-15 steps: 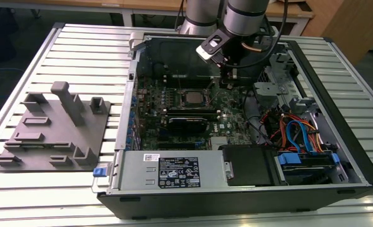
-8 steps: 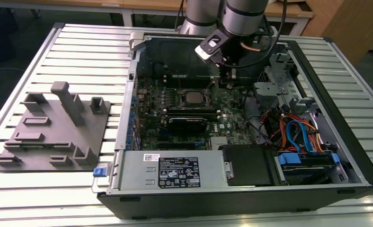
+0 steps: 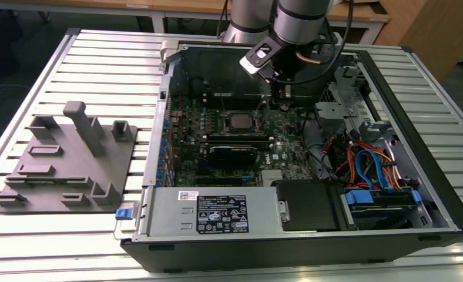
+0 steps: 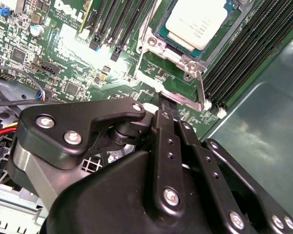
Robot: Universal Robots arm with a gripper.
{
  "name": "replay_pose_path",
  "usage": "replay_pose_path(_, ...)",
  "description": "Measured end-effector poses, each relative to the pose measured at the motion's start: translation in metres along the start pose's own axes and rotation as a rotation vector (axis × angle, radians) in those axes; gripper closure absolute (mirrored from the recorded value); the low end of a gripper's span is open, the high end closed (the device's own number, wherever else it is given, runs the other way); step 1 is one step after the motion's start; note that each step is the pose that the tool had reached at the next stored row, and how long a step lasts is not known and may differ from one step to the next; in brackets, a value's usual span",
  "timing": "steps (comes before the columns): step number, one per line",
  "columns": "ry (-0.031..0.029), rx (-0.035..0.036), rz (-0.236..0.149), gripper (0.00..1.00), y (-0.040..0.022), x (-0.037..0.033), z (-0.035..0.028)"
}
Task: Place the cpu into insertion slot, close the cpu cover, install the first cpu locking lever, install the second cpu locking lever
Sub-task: 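Close the cpu cover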
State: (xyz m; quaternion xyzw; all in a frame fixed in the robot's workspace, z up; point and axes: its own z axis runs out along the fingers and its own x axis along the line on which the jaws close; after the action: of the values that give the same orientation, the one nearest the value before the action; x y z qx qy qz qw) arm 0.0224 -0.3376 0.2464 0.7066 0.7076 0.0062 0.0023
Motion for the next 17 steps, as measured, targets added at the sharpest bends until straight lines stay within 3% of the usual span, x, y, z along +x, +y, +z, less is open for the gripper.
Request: replay_pose_path(17, 0.0000, 0.0000, 0.000, 0.90, -0.0126, 0.0000, -0.0002)
